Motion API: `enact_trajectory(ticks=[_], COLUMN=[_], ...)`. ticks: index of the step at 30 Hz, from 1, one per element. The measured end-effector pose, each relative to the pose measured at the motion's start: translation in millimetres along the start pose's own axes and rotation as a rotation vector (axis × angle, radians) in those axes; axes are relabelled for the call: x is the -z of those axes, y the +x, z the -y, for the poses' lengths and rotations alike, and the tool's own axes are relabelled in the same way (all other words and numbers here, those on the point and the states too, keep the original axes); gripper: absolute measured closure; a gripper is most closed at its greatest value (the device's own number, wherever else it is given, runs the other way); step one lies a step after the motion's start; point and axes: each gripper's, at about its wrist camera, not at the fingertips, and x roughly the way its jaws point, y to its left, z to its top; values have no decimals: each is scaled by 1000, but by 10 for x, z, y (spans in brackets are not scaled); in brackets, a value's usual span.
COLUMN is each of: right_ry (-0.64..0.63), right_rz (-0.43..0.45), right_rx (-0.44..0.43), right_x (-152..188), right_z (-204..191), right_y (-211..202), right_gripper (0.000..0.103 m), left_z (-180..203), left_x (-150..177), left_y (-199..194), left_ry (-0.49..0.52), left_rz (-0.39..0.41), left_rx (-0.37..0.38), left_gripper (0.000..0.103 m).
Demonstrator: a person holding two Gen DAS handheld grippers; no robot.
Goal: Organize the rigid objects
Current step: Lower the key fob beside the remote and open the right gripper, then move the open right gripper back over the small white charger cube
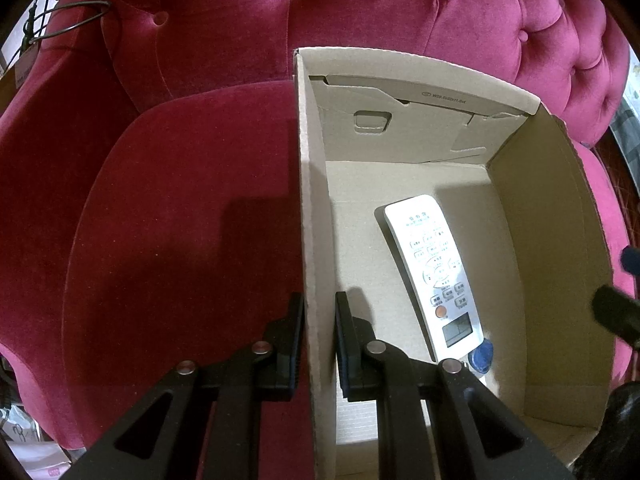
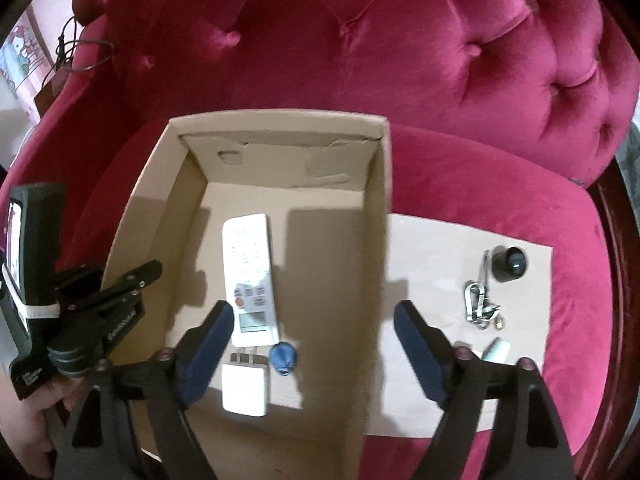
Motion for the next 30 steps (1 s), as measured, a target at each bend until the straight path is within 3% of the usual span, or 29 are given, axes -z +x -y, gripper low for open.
enact_trajectory(ticks=[2,6,18,30], right_ry=[20,48,131,180], right_rz=[6,31,60,34], right_rx=[-9,1,75,158], right_x=[-6,-8,57,298], right_z=[76,246,807,1237], right_y=[-51,-163,-339,-174], right_gripper=[14,0,0,0], left_z=[-1,-1,3,3], left_x=[-1,-3,-6,-11], left_y=[1,-1,-13,-23], left_ry=[1,1,1,0], left_rz=[0,0,0,0], left_rx=[-1,-1,-1,-2], left_gripper=[87,87,87,87])
